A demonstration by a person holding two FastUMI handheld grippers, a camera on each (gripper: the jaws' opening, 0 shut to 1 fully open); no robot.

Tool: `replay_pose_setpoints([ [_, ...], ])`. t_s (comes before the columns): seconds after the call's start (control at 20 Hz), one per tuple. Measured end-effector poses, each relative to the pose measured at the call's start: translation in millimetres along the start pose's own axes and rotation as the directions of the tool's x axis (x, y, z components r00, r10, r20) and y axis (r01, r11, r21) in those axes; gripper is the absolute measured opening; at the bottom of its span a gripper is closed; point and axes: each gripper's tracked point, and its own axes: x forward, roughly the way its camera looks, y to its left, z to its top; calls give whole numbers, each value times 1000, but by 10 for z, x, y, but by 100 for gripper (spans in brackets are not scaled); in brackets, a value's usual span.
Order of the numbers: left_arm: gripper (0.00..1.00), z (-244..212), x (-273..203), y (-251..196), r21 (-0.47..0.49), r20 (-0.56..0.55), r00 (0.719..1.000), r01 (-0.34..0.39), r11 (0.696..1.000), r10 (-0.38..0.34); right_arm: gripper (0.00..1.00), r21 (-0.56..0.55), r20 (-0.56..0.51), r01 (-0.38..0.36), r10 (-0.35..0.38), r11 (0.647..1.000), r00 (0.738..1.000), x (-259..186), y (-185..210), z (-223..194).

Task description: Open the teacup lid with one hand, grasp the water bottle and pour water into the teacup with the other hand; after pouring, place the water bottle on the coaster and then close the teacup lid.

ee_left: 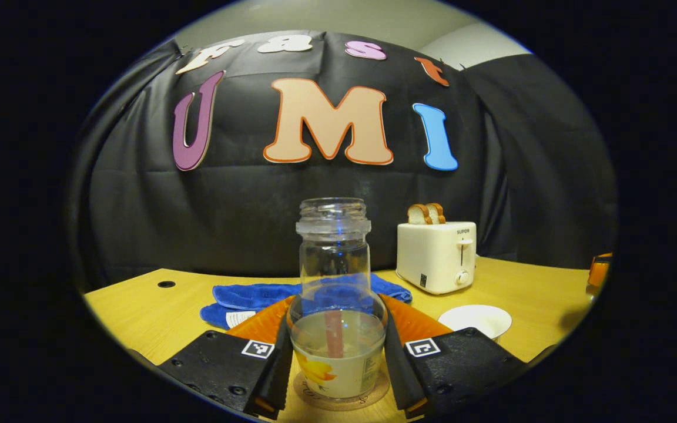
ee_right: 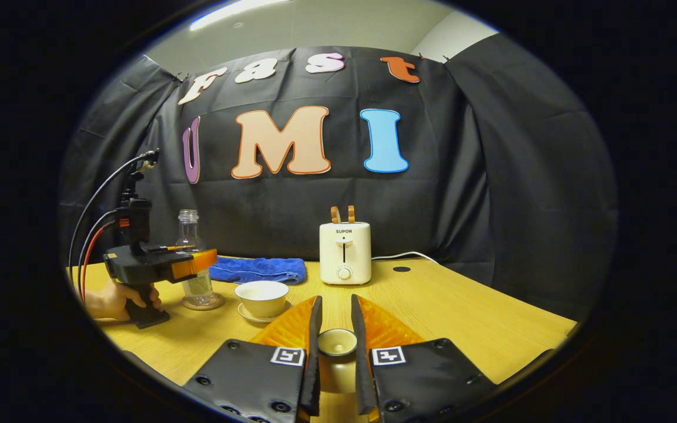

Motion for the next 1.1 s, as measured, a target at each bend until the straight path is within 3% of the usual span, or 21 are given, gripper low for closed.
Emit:
replay_pose_setpoints([
  [0.35,72,-43,22,28,-12,-9,1000,-6,1000,6,27,-1,-1,9,-9,1000,1000,-7,-13,-11],
  [0.5,93,-105,25,21,-6,-27,1000,-9,1000,9,28,-1,-1,12,-12,1000,1000,-1,-12,-13],
  [0.6,94,-92,-66,40,-7,-28,1000,-13,1000,13,27,1,1,2,-2,1000,1000,1,18,-7],
  [0.85,94,-56,-672,217,-2,-24,997,-66,998,66,27,4,-1,-97,97,995,995,123,321,-29],
  [1.1,96,-18,-1454,586,3,-21,983,-181,984,181,27,8,-7,-206,206,979,979,456,768,-55],
])
